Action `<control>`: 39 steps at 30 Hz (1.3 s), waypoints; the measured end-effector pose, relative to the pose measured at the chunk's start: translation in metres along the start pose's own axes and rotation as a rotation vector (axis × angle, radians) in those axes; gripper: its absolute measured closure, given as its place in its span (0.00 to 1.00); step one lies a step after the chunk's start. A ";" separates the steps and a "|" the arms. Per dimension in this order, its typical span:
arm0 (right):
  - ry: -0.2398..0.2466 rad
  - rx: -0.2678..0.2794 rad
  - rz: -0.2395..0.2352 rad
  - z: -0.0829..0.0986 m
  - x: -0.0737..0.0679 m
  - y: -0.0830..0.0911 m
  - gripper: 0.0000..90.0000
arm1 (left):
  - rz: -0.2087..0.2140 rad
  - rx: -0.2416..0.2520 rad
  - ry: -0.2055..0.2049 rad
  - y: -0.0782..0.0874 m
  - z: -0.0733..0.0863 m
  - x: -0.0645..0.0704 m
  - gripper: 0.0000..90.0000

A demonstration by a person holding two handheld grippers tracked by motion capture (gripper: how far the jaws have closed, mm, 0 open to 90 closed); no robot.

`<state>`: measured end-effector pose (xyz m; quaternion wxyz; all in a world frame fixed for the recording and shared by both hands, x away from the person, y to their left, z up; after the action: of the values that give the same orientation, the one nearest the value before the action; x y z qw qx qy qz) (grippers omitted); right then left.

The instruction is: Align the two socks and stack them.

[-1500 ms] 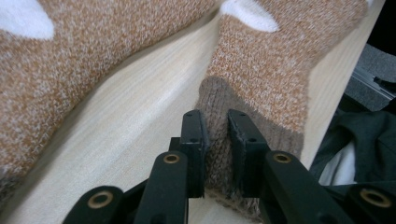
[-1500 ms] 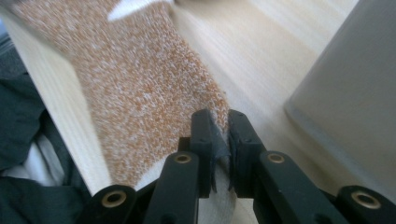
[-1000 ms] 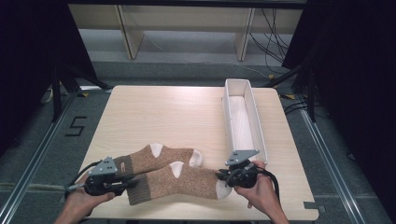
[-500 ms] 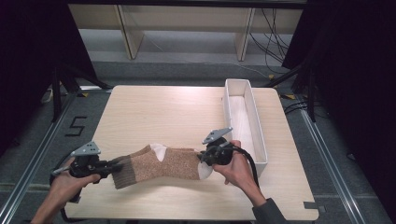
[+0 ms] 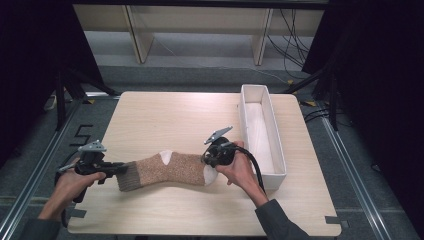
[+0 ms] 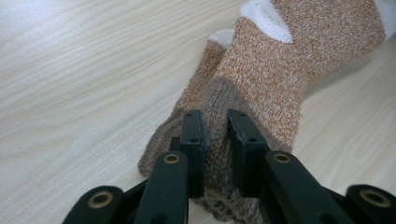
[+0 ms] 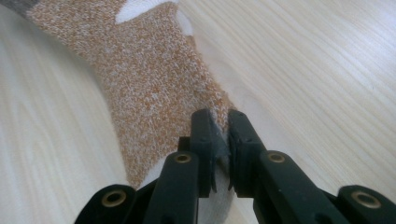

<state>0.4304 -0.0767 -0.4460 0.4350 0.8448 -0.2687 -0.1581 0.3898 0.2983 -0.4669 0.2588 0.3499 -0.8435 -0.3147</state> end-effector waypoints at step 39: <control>-0.128 -0.144 0.126 0.040 -0.005 -0.032 0.54 | -0.035 -0.100 0.228 -0.023 0.031 -0.021 0.41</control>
<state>0.4166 -0.0843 -0.4951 0.4856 0.7808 -0.3365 -0.2030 0.3921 0.3124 -0.5083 0.3645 0.3847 -0.7856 -0.3193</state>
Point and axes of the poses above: each handheld gripper's, and its own axes: y roughly backward along the jaws, z roughly out of its underside, x roughly to its right, the point moved 2 cm from there along -y, roughly forward along the jaws, and after that the axes turned 2 degrees about -x, right-handed, at the moved point
